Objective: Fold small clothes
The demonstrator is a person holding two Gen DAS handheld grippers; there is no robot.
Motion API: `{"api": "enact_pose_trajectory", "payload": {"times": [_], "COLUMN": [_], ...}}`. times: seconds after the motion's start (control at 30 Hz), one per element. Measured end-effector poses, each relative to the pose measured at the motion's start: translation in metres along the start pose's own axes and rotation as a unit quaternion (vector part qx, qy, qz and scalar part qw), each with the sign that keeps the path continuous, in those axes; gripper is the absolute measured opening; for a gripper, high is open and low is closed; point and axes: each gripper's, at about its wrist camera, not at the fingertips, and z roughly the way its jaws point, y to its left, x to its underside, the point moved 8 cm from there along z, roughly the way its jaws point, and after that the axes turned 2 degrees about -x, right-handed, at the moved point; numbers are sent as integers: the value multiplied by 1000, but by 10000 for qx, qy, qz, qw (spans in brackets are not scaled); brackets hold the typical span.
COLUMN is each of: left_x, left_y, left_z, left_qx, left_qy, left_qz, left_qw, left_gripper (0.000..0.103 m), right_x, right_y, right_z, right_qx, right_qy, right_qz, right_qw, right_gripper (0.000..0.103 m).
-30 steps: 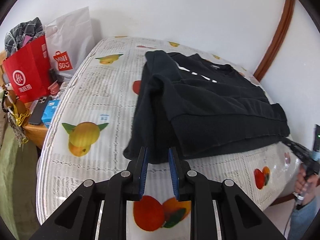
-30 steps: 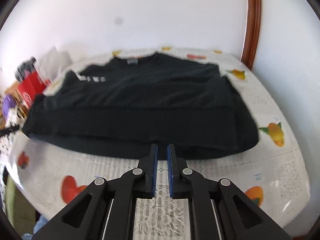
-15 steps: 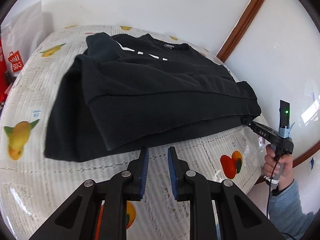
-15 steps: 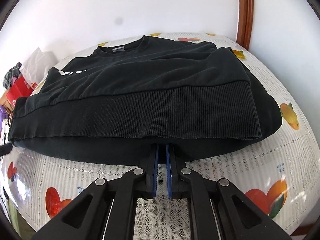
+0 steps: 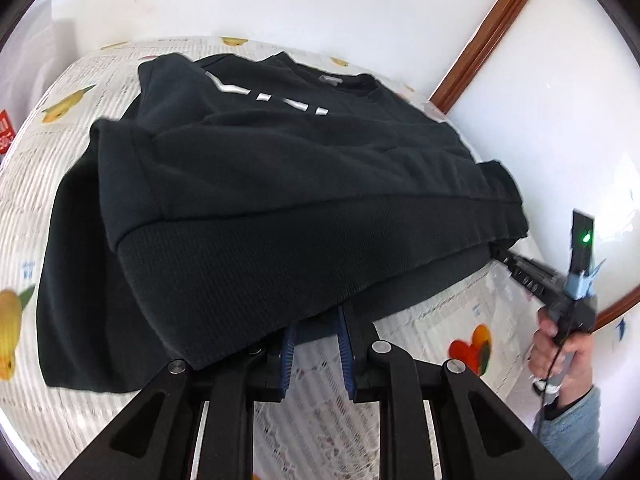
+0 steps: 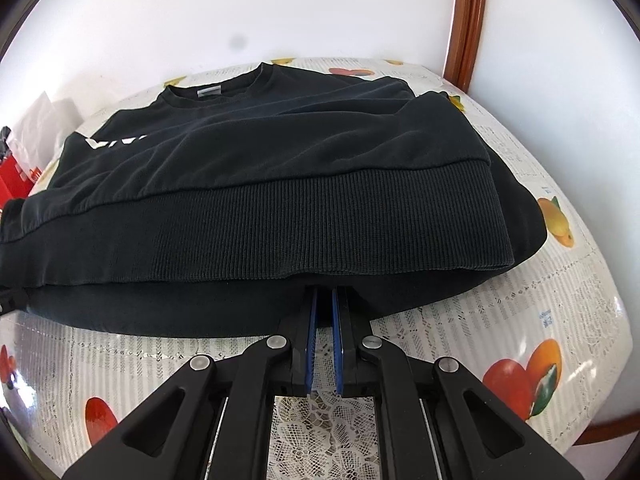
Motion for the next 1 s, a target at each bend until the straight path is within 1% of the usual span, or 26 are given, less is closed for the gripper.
{"api": "enact_pose_trajectory", "payload": {"times": [0.13, 0.23, 0.33, 0.4, 0.53, 0.63, 0.73, 0.8, 0.87, 1.0], "left_x": [-24, -35, -34, -29, -18, -11, -17, -28, -43, -74], "left_y": [3, 8, 8, 8, 18, 27, 26, 24, 24, 29], "left_z": [-16, -20, -17, -14, -10, -3, -6, -17, -24, -29], "left_qx": [138, 107, 38, -82, -216, -263, -294, -290, -417, -581], "left_qy": [-241, -297, -274, -264, -162, -78, -122, -320, -437, -635], "left_qz": [-22, -36, -14, -12, -181, -333, -391, -424, -383, -362], "left_qw": [9996, 9995, 9996, 9996, 9995, 9991, 9987, 9982, 9974, 9956], "left_gripper": [18, 18, 18, 18, 18, 18, 18, 18, 18, 18], "right_x": [1, 0, -6, -10, -17, -27, -47, -63, -77, -110], "right_y": [-2, -2, -9, -13, -13, -9, -9, -7, -5, -3], "right_z": [-1, -1, 1, 1, 6, 7, 1, -1, 0, 11], "right_qx": [11, -74, -436, -598, -634, -595, -752, -924, -1033, -1065], "right_qy": [48, 187, 455, 437, 441, 259, -81, -236, -324, -453], "right_qz": [130, 197, 374, 484, 288, 24, 20, 24, 37, -13], "right_qw": [9999, 9996, 9973, 9961, 9966, 9979, 9971, 9954, 9941, 9933], "right_gripper": [7, 6, 6, 5, 5, 5, 5, 5, 5, 5]}}
